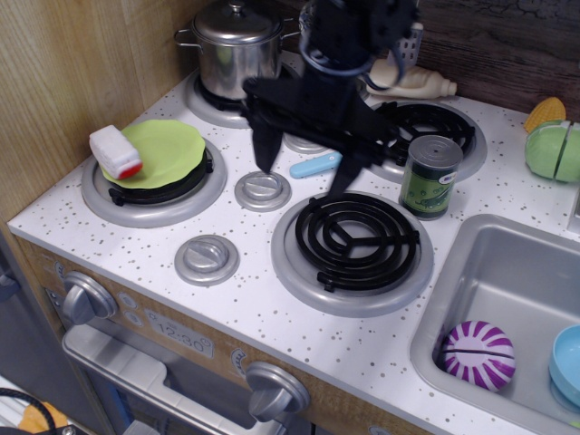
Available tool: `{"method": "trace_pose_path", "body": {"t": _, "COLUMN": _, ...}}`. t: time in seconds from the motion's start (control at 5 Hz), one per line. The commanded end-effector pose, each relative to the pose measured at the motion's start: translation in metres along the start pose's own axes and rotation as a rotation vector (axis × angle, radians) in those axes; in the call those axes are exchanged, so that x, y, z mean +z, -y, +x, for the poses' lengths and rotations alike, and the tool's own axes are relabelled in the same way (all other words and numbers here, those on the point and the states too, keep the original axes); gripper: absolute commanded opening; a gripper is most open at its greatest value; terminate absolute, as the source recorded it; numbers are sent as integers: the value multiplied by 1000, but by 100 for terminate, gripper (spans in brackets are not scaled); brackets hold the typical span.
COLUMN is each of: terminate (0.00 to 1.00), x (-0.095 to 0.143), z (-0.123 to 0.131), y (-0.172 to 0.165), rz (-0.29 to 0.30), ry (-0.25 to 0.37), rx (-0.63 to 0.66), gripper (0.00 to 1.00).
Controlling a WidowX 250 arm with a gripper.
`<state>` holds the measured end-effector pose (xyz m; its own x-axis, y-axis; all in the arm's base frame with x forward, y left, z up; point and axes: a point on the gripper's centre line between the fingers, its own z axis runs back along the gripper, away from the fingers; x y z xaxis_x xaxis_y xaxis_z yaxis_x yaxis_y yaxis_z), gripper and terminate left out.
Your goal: Take lid off pot or pan
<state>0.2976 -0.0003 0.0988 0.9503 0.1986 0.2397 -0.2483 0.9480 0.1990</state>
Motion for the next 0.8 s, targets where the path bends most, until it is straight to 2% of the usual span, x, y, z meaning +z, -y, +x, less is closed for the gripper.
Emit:
{"method": "trace_pose_path", "body": {"t": 0.0, "terminate": 0, "x": 3, "z": 60, "y": -44, "rz": 16, "ry": 173, "rx": 31, "gripper": 100}}
{"method": "trace_pose_path", "body": {"t": 0.4, "terminate": 0, "x": -9, "z": 119, "y": -81, "rz": 52, "ry": 364, "rx": 7, "gripper": 100}}
{"method": "trace_pose_path", "body": {"t": 0.6, "terminate": 0, "x": -7, "z": 142, "y": -100, "rz": 47, "ry": 419, "rx": -46, "gripper": 100}}
